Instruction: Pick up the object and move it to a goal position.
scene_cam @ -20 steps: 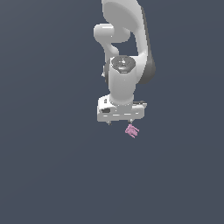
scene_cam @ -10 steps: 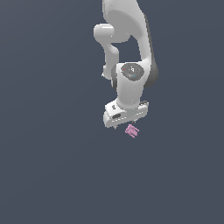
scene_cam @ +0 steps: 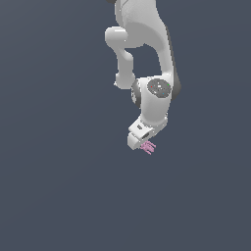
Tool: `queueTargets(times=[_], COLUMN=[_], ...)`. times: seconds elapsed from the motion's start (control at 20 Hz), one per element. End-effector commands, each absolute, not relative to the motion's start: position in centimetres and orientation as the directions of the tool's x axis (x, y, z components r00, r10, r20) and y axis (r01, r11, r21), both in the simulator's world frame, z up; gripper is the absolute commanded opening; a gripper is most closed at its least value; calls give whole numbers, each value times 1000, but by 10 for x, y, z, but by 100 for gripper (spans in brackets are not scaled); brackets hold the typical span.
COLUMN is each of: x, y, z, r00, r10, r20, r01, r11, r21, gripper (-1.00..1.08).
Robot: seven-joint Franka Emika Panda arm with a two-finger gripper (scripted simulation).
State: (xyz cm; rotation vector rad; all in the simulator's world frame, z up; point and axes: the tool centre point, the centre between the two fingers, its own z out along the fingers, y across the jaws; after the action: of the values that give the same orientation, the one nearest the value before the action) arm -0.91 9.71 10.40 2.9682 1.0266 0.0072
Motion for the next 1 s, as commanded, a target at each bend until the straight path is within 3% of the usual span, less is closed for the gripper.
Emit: queueTargets(times=[0.0,0.95], x=[-11,-17], y=[104,116], z=[99,70], r00=[746,666], r10=[666,746], r20=[2,0], r01=[666,746], r11=[-746,-666], r21=[2,0], gripper=[100,100])
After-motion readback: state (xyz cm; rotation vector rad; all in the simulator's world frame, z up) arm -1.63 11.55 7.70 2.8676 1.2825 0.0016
